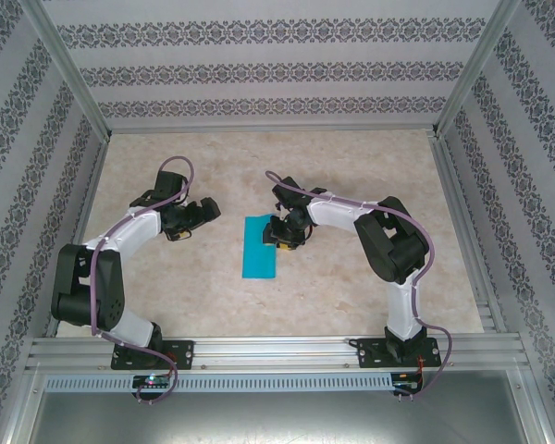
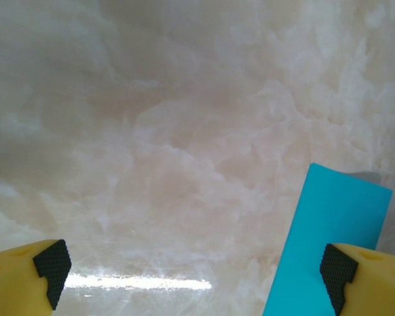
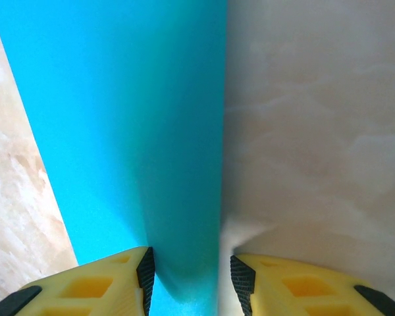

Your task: Fold a paper plane with a square sheet of paper (pick it up from the middle)

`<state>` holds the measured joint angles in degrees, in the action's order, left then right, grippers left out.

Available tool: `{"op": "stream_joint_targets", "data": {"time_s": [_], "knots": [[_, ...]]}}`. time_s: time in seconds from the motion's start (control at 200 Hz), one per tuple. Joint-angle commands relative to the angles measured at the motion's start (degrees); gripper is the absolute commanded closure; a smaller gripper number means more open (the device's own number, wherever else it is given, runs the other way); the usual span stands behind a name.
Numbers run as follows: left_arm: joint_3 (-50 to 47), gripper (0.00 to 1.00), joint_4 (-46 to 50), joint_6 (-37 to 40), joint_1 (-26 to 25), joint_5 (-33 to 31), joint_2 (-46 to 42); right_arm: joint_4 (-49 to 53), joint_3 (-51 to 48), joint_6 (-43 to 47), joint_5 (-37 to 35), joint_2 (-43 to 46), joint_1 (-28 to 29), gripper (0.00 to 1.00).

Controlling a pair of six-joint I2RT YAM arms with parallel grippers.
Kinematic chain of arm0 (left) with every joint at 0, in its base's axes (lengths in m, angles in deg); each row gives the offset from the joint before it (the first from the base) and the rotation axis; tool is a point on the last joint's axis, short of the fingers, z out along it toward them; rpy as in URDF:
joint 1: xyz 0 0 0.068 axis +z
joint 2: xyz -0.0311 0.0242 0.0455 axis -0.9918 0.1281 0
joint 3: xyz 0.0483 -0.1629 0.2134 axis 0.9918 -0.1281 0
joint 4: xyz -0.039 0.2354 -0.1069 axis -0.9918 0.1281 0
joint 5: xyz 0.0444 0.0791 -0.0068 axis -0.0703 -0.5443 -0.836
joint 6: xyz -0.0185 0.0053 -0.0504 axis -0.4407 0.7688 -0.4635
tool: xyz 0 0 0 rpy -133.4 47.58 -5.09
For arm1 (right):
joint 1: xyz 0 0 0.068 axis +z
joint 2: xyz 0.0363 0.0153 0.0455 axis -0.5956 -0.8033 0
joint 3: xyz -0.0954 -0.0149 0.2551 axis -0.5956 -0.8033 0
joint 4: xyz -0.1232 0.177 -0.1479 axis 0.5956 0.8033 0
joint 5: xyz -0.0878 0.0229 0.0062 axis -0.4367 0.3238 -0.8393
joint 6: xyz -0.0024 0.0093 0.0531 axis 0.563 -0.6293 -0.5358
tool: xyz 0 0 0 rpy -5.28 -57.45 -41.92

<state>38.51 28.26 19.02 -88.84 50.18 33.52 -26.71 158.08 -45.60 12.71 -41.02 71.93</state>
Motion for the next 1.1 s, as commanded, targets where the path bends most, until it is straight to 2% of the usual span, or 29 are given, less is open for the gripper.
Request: {"op": "stream_joint_targets", "data": {"time_s": [0.0,0.405,0.515,0.684,1.094], "knots": [[0.15,0.00,-1.69,1.59,0.48,3.44,0.91,6.87,-4.48,-0.53,-12.92,-7.34,-1.56,0.57],[-1.25,0.01,-7.73,1.76,0.04,14.12,2.81,7.80,-4.06,1.69,-13.72,-9.76,-0.61,0.57],[-0.93,0.04,-8.45,1.78,-1.33,16.48,4.10,7.94,-3.96,2.07,-13.97,-10.20,-0.53,0.57],[0.18,0.19,-8.94,1.59,-4.38,19.64,7.00,7.86,-4.16,2.46,-13.94,-10.65,-0.33,0.57],[2.71,0.54,-10.11,0.10,-11.68,21.50,12.82,7.49,-4.58,2.68,-13.71,-11.22,-0.26,0.56]]}}
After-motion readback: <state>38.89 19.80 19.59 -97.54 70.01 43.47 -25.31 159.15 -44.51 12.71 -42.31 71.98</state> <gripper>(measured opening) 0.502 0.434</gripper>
